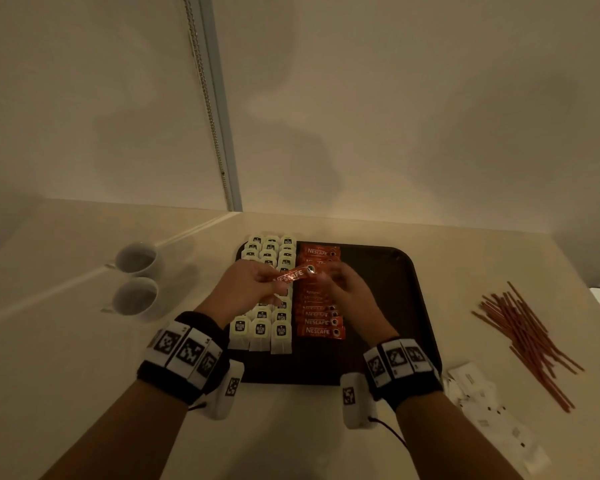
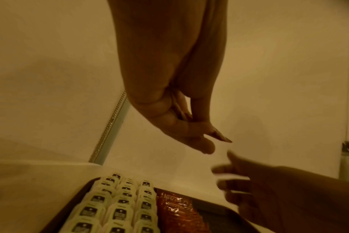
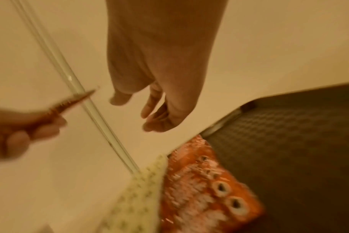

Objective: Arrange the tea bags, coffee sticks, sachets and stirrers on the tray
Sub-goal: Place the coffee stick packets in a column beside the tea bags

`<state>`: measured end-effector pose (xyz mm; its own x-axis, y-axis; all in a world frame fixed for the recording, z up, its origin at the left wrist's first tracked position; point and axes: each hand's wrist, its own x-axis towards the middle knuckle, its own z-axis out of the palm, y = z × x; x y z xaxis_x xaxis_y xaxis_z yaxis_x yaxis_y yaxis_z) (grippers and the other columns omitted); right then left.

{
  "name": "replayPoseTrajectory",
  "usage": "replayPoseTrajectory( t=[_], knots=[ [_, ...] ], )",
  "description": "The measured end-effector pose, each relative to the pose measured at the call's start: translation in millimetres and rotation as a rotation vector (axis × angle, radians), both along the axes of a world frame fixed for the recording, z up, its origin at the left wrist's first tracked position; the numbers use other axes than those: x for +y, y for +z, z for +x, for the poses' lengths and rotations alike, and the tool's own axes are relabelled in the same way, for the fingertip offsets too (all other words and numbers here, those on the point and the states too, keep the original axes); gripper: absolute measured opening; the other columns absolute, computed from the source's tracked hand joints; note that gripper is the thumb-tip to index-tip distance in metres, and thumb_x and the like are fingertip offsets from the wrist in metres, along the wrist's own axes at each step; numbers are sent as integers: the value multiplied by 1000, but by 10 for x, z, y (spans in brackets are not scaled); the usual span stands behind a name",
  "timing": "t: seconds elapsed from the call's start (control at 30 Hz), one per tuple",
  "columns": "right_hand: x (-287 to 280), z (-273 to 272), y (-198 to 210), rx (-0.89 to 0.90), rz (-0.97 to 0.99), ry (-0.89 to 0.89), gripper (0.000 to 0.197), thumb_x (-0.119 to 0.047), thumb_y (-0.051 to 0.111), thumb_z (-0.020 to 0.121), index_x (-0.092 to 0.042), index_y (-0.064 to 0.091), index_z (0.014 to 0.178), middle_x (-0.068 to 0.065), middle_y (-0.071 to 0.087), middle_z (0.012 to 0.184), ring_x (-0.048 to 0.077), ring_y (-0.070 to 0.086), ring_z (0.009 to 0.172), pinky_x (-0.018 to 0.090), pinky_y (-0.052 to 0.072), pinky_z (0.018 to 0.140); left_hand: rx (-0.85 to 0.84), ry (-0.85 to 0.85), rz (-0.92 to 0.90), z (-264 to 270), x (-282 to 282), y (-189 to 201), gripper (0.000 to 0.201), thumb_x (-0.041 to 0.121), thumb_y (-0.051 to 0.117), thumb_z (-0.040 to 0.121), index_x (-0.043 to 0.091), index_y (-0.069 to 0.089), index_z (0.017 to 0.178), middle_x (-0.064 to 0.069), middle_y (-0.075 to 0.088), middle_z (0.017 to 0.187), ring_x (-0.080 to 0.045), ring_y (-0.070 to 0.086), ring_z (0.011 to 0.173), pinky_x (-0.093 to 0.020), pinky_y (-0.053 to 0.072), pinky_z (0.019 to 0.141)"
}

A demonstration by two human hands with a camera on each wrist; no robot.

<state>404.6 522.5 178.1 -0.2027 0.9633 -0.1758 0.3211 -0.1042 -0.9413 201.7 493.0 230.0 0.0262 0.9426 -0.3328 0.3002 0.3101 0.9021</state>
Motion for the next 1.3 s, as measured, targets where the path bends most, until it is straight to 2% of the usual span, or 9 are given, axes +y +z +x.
replayPoseTrajectory(
  t=[0.1,0.2,0.3,0.43,0.5,0.63,0.87,1.17,1.3],
  knots=[
    [13,-147,240,294,-59,82,25,-7,54,91,-18,59,113,5,61,110,15,64,86,28,56,75,41,-23,15,30,-2,105,13,9,72,82,8,71,95,-11,73,77,-14,67,58,-29,54,68],
    [30,-216,316,592,-223,21,29,-3,38,97,-11,60,115,13,60,113,17,63,85,22,53,65,79,-10,63,26,12,227,21,6,72,81,1,69,101,-11,71,71,-13,65,53,-29,56,63],
    [28,-206,328,881,-340,7,35,-5,34,95,-11,55,123,13,62,108,23,62,89,27,55,66,220,-48,114,-17,31,344,15,14,76,78,9,72,91,-6,72,68,-14,66,54,-34,56,66],
    [-4,-233,326,706,-261,81,22,-6,51,91,-5,58,112,7,66,88,12,64,75,18,53,62,265,-63,183,2,36,410,11,26,78,76,19,75,84,-4,72,68,-11,69,62,-27,55,69],
    [-19,-238,308,680,-237,84,17,-3,52,90,-2,60,105,5,65,79,8,63,67,15,51,60,176,7,240,47,45,414,6,19,78,76,21,75,82,-3,73,72,-14,71,69,-31,58,77],
    [-25,-226,318,709,-228,61,23,-3,54,88,-2,60,110,6,67,83,8,64,71,14,51,61,103,110,308,90,73,375,17,7,76,76,22,73,80,-1,73,79,-13,72,73,-33,59,78],
    [-21,-252,419,586,-114,84,22,-14,65,78,-8,66,99,7,68,88,11,64,74,17,53,67,88,139,364,111,54,340,12,13,79,74,23,73,75,1,72,72,-14,70,69,-25,57,70],
    [27,-157,579,496,-27,110,19,-1,58,87,0,64,105,12,68,91,9,67,72,17,55,69,-292,226,235,85,17,324,10,1,70,79,10,72,82,-10,73,81,-17,71,74,-19,56,70],
    [48,-116,576,207,88,163,16,-6,65,84,-10,69,99,7,70,90,10,67,76,20,55,72,-238,267,252,77,-13,253,11,1,71,78,6,72,88,-8,73,79,-16,71,71,-17,56,66]
  ],
)
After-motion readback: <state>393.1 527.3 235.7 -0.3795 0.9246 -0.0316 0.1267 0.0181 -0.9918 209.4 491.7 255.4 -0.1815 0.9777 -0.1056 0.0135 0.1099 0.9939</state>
